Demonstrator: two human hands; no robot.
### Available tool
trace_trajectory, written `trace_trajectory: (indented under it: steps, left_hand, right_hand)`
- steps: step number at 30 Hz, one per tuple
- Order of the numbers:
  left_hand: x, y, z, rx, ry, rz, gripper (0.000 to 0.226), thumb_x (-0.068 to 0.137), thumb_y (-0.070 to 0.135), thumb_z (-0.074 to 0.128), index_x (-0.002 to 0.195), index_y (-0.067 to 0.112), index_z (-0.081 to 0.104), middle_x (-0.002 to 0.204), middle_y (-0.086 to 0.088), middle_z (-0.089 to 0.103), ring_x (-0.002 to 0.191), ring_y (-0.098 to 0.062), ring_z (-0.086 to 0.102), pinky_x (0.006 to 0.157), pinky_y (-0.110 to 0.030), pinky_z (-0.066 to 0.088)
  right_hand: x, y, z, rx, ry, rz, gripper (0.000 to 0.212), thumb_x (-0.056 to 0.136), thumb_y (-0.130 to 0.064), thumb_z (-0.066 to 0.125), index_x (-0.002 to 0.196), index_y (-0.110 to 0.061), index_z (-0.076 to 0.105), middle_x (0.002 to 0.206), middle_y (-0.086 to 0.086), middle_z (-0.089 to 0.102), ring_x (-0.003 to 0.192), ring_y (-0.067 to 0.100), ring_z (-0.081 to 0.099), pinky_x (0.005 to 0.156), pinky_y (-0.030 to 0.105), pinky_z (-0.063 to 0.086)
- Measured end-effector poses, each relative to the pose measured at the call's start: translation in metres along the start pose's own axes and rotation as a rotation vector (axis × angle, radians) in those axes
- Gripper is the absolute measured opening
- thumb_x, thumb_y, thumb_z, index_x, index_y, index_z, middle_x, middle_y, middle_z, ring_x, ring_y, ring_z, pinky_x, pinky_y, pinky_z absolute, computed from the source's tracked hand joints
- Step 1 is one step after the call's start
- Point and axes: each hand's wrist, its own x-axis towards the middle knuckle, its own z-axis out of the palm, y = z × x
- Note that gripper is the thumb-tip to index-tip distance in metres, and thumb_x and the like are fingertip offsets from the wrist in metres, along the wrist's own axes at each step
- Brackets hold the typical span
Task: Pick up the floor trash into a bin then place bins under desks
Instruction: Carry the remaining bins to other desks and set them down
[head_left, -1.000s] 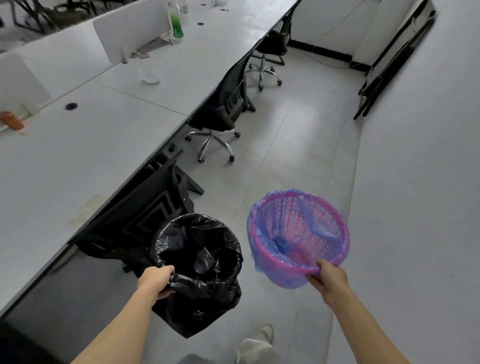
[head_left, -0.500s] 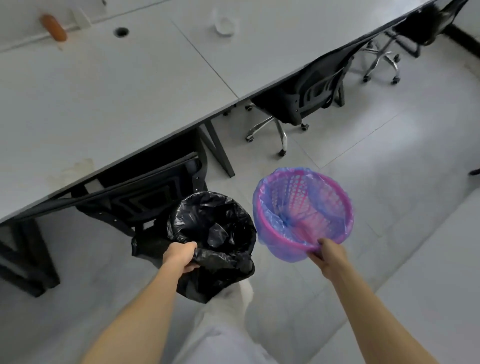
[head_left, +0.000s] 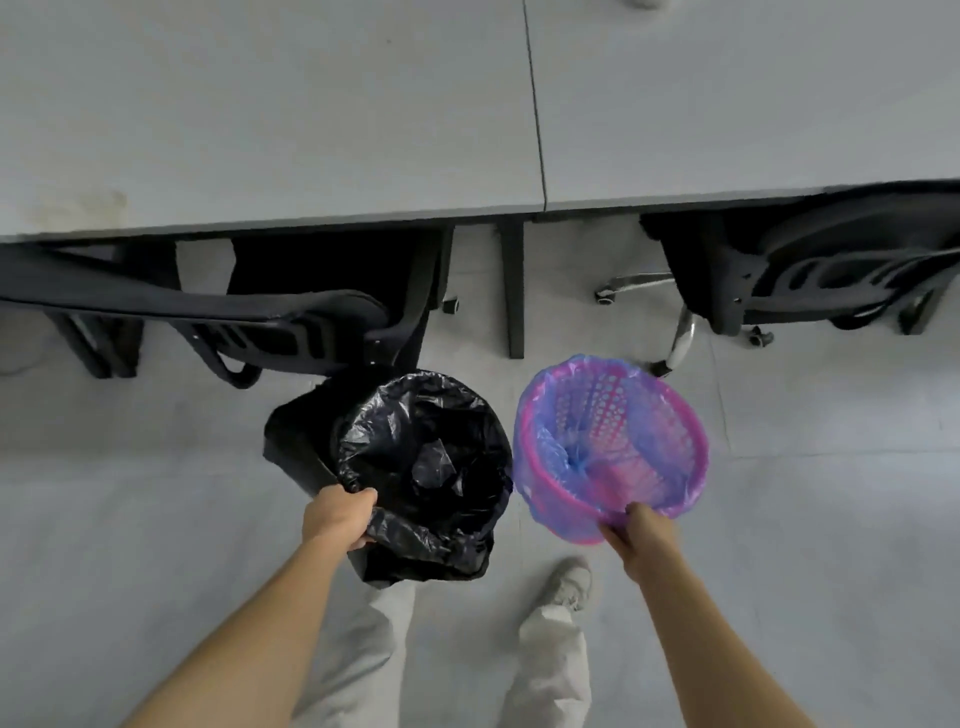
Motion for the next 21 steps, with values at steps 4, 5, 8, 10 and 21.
trace_trajectory:
  steps: [4,5,8,10,21]
  left_hand:
    - [0.029,-0.007,0.084,-0.145,0.087,-0.129,0.019,0.088,0.023,0.060,0.089,0.005,0.065,0.076,-0.007,0.064,0.059,-0.028,0.069,0.070,-0.037,0.062]
    - [0.038,-0.008,0.103,-0.189,0.096,-0.155,0.019,0.088,0.023,0.061,0.090,0.005,0.065,0.074,-0.007,0.063,0.057,-0.028,0.069,0.070,-0.037,0.062]
    - [0.064,-0.012,0.150,-0.242,0.133,-0.209,0.020,0.089,0.024,0.061,0.090,0.004,0.063,0.069,-0.008,0.062,0.043,-0.022,0.064,0.051,-0.029,0.058]
    - [0.087,-0.017,0.179,-0.271,0.147,-0.252,0.018,0.089,0.023,0.062,0.086,0.005,0.062,0.069,-0.009,0.063,0.042,-0.022,0.063,0.047,-0.029,0.057]
    - [0.154,-0.045,0.254,-0.269,0.115,-0.267,0.011,0.088,0.024,0.063,0.091,0.013,0.064,0.081,-0.002,0.063,0.061,-0.024,0.069,0.046,-0.027,0.058]
  right_hand:
    - [0.099,-0.031,0.020,-0.154,-0.074,-0.028,0.040,0.089,0.004,0.035,0.126,-0.003,0.049,0.095,0.013,0.057,0.072,0.025,0.061,0.053,0.035,0.061]
    - [0.120,-0.036,0.026,-0.172,-0.083,-0.030,0.037,0.089,0.003,0.036,0.123,-0.004,0.050,0.095,0.014,0.057,0.071,0.025,0.060,0.055,0.036,0.061]
    - [0.177,-0.040,0.053,-0.206,-0.115,-0.069,0.022,0.089,0.007,0.039,0.104,-0.004,0.051,0.102,0.019,0.055,0.067,0.025,0.058,0.050,0.038,0.060]
    - [0.215,-0.032,0.073,-0.209,-0.125,-0.071,0.026,0.087,0.011,0.040,0.102,-0.007,0.050,0.099,0.018,0.055,0.068,0.025,0.058,0.047,0.036,0.059]
    - [0.307,0.011,0.175,-0.212,-0.329,0.009,0.022,0.094,0.008,0.046,0.097,-0.014,0.047,0.088,0.003,0.052,0.075,0.015,0.057,0.055,0.032,0.060]
